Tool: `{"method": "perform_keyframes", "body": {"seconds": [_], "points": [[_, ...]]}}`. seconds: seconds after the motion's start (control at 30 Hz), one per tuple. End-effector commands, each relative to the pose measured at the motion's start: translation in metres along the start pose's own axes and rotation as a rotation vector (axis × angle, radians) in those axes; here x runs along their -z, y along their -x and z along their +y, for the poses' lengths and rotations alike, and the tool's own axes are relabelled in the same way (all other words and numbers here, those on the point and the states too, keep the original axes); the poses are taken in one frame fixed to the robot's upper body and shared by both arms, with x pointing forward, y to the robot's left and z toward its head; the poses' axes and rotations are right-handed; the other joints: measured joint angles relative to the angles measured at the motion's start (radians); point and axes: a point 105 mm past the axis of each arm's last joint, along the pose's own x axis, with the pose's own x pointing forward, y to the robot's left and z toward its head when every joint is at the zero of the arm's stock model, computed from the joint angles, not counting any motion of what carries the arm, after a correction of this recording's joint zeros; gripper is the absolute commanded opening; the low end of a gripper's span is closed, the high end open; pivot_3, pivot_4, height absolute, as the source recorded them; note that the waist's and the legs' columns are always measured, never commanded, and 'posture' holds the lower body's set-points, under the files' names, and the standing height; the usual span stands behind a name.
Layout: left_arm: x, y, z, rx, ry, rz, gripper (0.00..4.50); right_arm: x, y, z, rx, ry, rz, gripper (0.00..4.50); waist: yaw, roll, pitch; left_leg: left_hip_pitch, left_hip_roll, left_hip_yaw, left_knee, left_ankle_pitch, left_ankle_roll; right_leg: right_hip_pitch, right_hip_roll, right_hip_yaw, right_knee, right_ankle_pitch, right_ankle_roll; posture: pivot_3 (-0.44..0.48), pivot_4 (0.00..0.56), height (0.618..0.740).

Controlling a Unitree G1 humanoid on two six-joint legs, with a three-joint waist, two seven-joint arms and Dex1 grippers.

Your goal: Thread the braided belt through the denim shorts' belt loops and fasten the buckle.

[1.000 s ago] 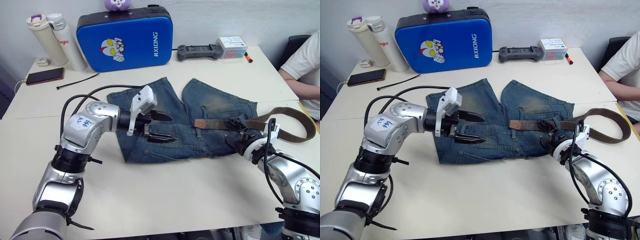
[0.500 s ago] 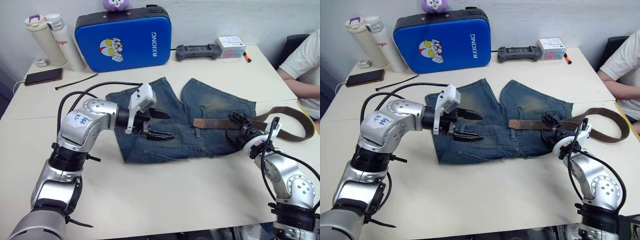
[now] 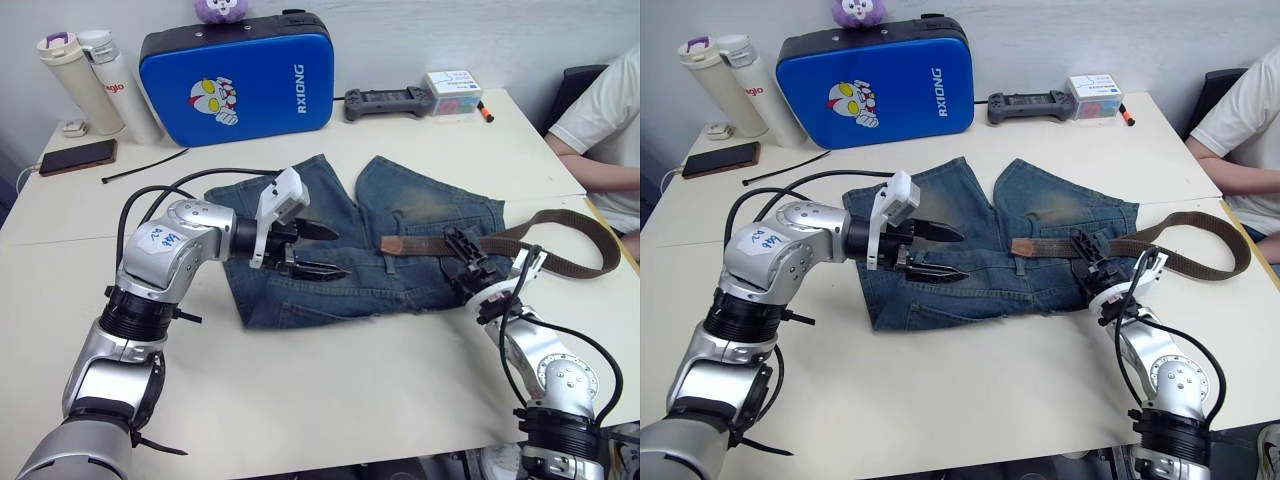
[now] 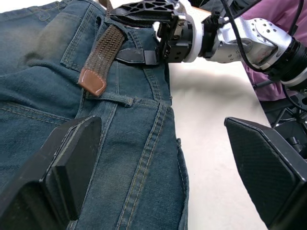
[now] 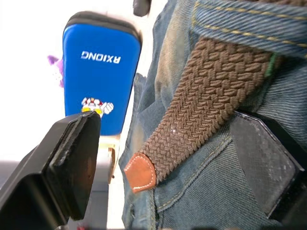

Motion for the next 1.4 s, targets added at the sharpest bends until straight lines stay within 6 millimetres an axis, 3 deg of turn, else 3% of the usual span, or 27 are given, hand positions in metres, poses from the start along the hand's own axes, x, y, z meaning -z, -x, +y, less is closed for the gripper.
{"method": "perform_keyframes", "body": {"seconds": [0.03,0.37,0.63,0.73,0.9,1.0,1.07,1.17,1.4], "points": [[-0.005,0.004,0.003,-0.027,-0.015,-0.024,4.5,0.007,-0.006,0.0,-0.046,0.034,0.015,4.45,0.0,0.0,0.0,0.0,0.0,0.0,0.0,0.0,0.0,0.0,0.0,0.0,0.0,0.0,0.0,0.0,0.15,0.74],[-0.001,0.004,0.007,-0.064,-0.008,-0.023,4.5,0.022,-0.024,0.004,-0.095,0.074,0.084,4.45,-0.003,0.0,0.0,0.0,0.0,0.0,0.0,0.0,0.0,0.0,0.0,0.001,0.0,0.0,0.0,0.0,0.15,0.74],[0.0,0.004,0.01,-0.083,-0.012,-0.025,4.5,0.024,-0.035,-0.012,-0.048,0.074,0.077,4.45,-0.009,0.0,0.0,0.001,0.0,0.0,0.0,0.0,0.0,0.0,0.0,0.0,0.0,0.0,0.0,0.0,0.15,0.74],[0.001,0.004,0.013,-0.099,-0.009,-0.021,4.5,0.03,-0.038,-0.015,-0.039,0.092,0.102,3.73,-0.024,-0.001,-0.001,0.001,0.0,0.0,0.0,0.0,0.0,0.0,0.0,0.0,0.001,0.0,0.0,0.0,0.15,0.74],[0.004,0.004,0.015,-0.11,-0.004,-0.017,4.5,0.037,-0.041,-0.019,-0.026,0.117,0.148,1.36,-0.027,-0.003,-0.003,0.002,0.0,0.001,0.0,0.0,-0.001,0.0,0.0,0.0,0.001,0.0,0.0,0.0,0.15,0.74],[0.005,0.003,0.017,-0.125,-0.004,-0.015,4.5,0.023,-0.041,-0.008,-0.062,0.088,0.081,0.15,-0.025,-0.011,-0.008,0.005,0.0,0.0,0.0,0.0,-0.001,0.002,0.0,0.0,0.001,0.0,0.0,0.0,0.15,0.74],[-0.002,0.003,0.017,-0.136,-0.01,-0.037,4.5,0.002,-0.036,0.014,-0.124,0.07,0.018,0.07,-0.022,-0.011,-0.008,0.006,0.0,0.0,0.0,0.0,-0.001,0.004,0.0,0.0,0.0,0.0,0.0,0.0,0.15,0.74],[-0.005,0.003,0.015,-0.132,-0.018,-0.046,4.5,-0.016,-0.021,0.029,-0.148,0.091,0.012,0.07,-0.017,-0.01,-0.007,0.004,-0.001,0.0,0.0,0.0,-0.001,0.002,-0.001,0.001,0.001,0.0,0.0,0.0,0.15,0.74],[0.001,-0.003,0.013,-0.117,-0.026,-0.03,4.5,-0.028,0.006,0.031,-0.109,0.137,0.1,0.07,0.0,-0.007,-0.006,0.001,-0.001,0.0,-0.001,0.0,0.0,0.0,-0.001,0.0,0.0,0.0,0.0,0.0,0.15,0.74]]}}
